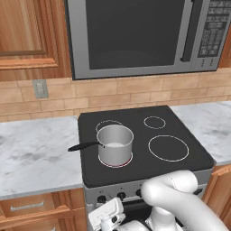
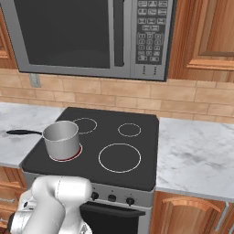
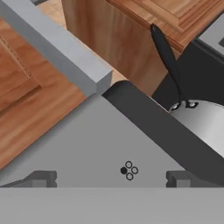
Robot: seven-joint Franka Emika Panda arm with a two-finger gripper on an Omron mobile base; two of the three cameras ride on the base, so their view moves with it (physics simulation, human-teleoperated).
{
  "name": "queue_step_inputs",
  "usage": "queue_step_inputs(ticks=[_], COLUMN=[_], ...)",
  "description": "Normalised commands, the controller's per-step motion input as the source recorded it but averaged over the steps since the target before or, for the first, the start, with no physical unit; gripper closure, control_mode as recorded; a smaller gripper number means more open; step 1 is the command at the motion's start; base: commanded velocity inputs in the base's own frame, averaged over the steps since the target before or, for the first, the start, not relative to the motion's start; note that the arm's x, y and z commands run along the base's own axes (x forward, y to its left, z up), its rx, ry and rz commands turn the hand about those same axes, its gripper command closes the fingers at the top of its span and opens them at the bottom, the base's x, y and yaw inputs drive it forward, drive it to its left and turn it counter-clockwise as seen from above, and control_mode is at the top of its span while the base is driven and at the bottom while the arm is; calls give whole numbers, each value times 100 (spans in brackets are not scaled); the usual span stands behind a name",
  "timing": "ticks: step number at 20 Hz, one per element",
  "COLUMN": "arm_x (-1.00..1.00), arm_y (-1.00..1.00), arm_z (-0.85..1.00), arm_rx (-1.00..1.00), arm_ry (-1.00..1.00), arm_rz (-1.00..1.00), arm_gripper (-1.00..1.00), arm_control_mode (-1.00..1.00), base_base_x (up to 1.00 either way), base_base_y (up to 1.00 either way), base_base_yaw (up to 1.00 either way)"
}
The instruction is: Turn off the front left burner of the stove.
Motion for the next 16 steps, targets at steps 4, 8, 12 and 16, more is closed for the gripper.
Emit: queue_step_inputs(ticks=[4, 8, 12, 16], arm_x=[19, 0, 0, 0], arm_y=[0, 0, 0, 0], arm_z=[-9, -22, -23, -31], arm_rx=[0, 0, 0, 0], arm_ry=[3, 1, 2, 5], arm_rz=[0, 0, 0, 0], arm_gripper=[-100, -100, -100, -100], arm_control_mode=[-100, -100, -100, -100], base_base_x=[0, 0, 0, 0], base_base_y=[0, 0, 0, 0], base_base_yaw=[0, 0, 0, 0])
